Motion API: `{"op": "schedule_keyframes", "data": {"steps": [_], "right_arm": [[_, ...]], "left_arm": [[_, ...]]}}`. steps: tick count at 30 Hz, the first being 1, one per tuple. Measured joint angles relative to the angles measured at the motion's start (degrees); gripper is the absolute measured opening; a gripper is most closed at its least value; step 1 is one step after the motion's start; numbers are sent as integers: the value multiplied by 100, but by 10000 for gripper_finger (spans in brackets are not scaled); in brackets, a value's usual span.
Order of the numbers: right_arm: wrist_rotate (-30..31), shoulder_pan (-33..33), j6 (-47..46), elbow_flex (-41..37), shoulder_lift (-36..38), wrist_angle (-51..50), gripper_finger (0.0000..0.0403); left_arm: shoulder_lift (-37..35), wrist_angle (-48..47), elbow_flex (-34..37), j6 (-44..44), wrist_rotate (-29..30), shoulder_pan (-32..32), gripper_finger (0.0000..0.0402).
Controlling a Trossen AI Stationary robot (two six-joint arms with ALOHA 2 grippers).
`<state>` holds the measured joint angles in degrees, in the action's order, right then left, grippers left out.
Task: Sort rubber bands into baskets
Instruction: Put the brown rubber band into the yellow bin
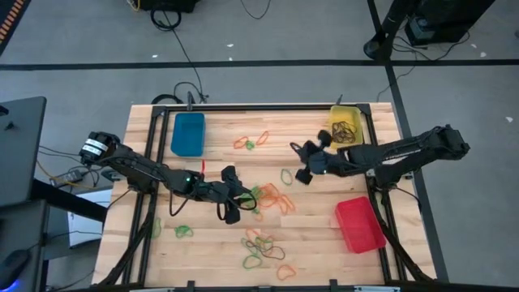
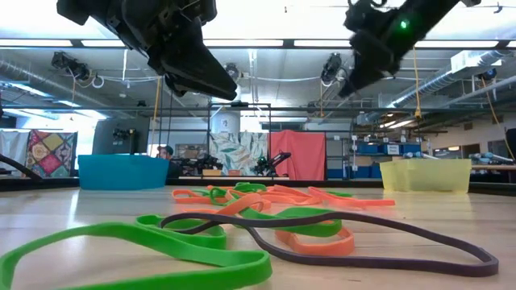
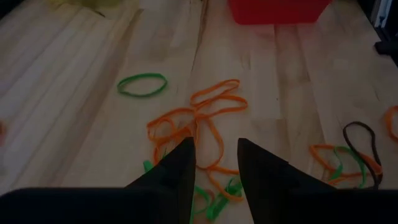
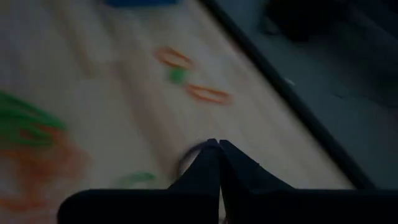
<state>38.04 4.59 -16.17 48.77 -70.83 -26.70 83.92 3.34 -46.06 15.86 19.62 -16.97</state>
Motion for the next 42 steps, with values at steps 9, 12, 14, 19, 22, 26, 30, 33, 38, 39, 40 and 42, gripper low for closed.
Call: {"op": "schedule_keyframes", "data": {"steps": [9,12,14,19,22,26,30,33,38,39,40,42], "right_arm": [[1329,-1152,444,-1,314,-1201,8],[1381,-1659,294,-1,328,-1651,8],[1369,-1982,241,-1,328,-1814,8],[1159,-2655,293,-1,328,-1940,9],[298,-3043,458,-1,328,-1989,25],[-528,-3492,273,-1,328,-2247,71],[-555,-3811,46,-1,313,-2635,117],[-465,-3975,-195,-1,284,-2907,140],[-650,-4012,-340,-1,257,-3010,154],[-876,-3951,-329,-1,261,-2983,154],[-1135,-3860,-298,-1,263,-2953,154],[-1733,-3633,-161,-1,265,-2783,153]], "left_arm": [[4,-33,0,-14,153,0,124],[9,-51,0,-15,155,0,124],[9,-55,0,-15,157,0,124],[9,-55,0,-14,157,0,124],[9,-55,0,-2,157,0,124],[9,-79,2,111,160,0,124],[9,-79,0,123,162,0,124],[9,-79,1,131,163,0,124],[9,-68,2,142,173,0,124],[9,-71,2,169,173,0,124],[10,-75,2,207,173,0,124],[9,-124,2,244,175,0,124]]}}
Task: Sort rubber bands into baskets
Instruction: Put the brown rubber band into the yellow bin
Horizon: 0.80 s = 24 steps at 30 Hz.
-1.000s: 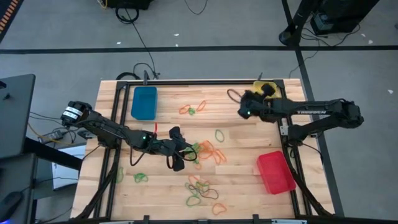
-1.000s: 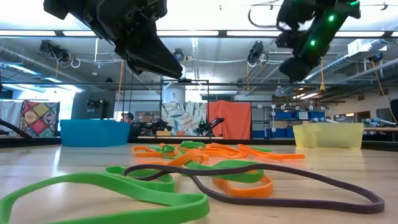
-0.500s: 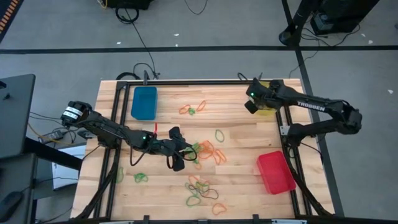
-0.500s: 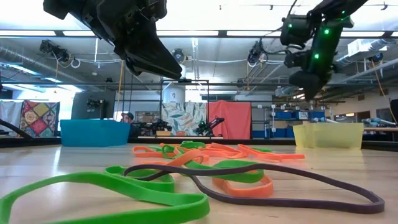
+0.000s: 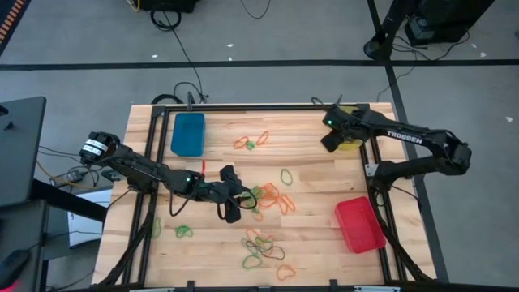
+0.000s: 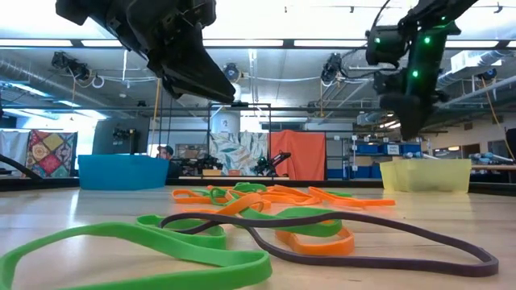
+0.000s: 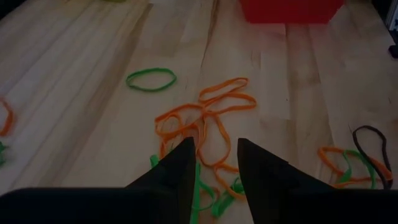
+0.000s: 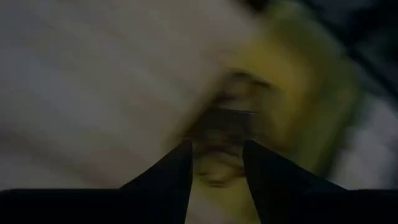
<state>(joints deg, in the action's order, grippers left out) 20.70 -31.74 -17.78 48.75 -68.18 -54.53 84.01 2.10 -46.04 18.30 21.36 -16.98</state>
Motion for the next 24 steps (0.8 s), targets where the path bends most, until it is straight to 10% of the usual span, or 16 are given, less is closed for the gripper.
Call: {"op": "schedule_keyframes", "data": {"steps": [15,24], "right_arm": [[-1894,3157,96,-1005,-215,3566,153],[-2313,4783,129,-1223,-1593,6540,153]], "left_arm": [[2,-322,2,-157,-26,-6,124],[82,115,42,-13,-11,-6,124]]}}
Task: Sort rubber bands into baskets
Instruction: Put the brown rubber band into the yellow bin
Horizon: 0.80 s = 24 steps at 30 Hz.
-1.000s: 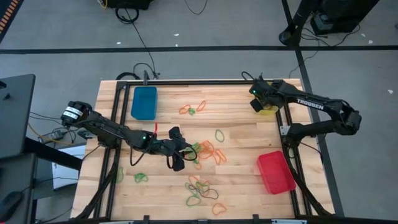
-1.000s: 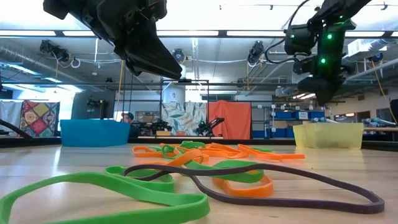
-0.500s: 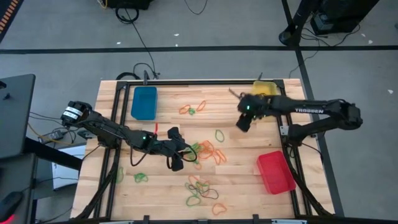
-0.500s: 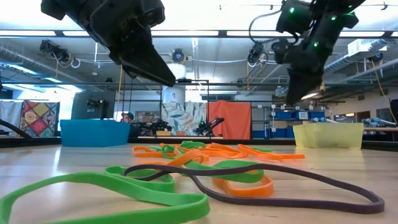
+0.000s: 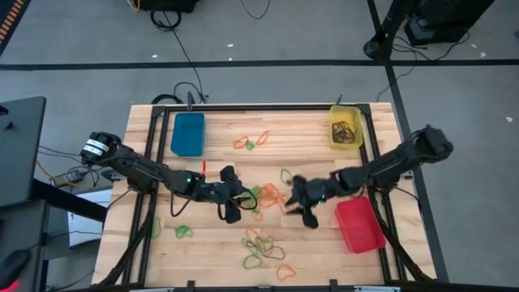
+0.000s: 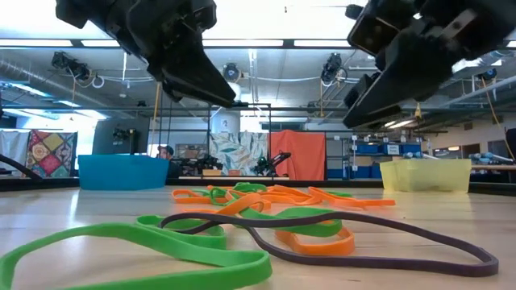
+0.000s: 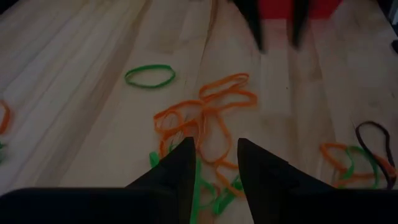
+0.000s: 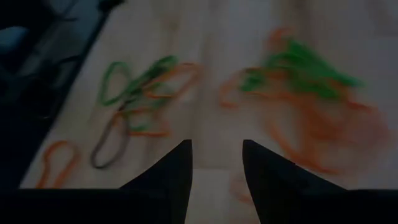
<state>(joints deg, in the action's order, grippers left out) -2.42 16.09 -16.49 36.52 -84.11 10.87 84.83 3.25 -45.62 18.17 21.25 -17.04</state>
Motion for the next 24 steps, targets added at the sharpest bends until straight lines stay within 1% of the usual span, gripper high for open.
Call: {"op": "schedule_keyframes", "data": {"steps": [4,10,13,18,22,24], "right_arm": [[-68,347,11,222,-771,656,153],[-506,642,197,654,-1743,796,153],[-663,732,211,867,-2052,795,153],[-968,893,313,1126,-2365,905,153],[-936,993,317,1240,-2665,1082,153],[-819,1014,302,1317,-2831,1182,153]], "left_arm": [[248,233,4,134,5,0,124],[766,603,11,334,9,0,124],[1004,884,9,434,7,0,124],[1230,1216,9,670,-36,7,124],[1244,1250,8,927,-43,7,124],[1244,1251,6,1063,-45,-7,124]]}}
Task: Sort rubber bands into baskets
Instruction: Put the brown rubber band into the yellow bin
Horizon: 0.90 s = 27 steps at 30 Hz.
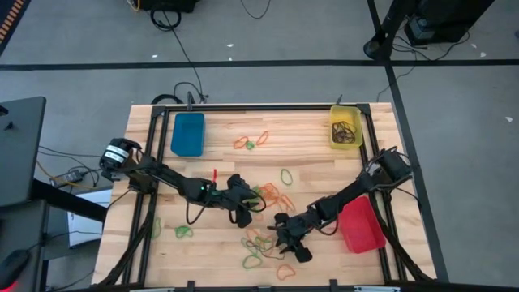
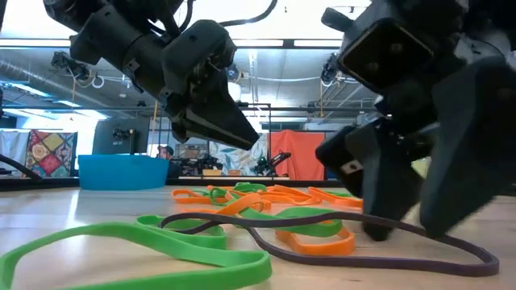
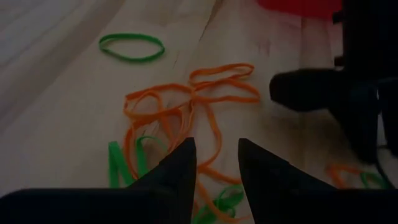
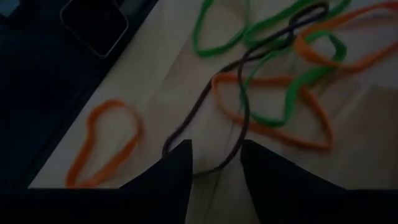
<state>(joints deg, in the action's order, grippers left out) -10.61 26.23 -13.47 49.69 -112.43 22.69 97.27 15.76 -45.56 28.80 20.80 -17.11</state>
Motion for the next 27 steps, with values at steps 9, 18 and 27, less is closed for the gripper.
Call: {"op": "schedule_keyframes", "data": {"steps": [9,18,27], "right_arm": [[354,38,-186,105,-226,237,108],[627,199,-416,77,292,-820,10],[2051,345,-300,75,1483,-2527,5]], "left_arm": [[0,165,-4,152,-7,-221,124],[-2,373,-4,-16,-9,-577,124],[-4,554,-7,-149,-5,-655,124]]}}
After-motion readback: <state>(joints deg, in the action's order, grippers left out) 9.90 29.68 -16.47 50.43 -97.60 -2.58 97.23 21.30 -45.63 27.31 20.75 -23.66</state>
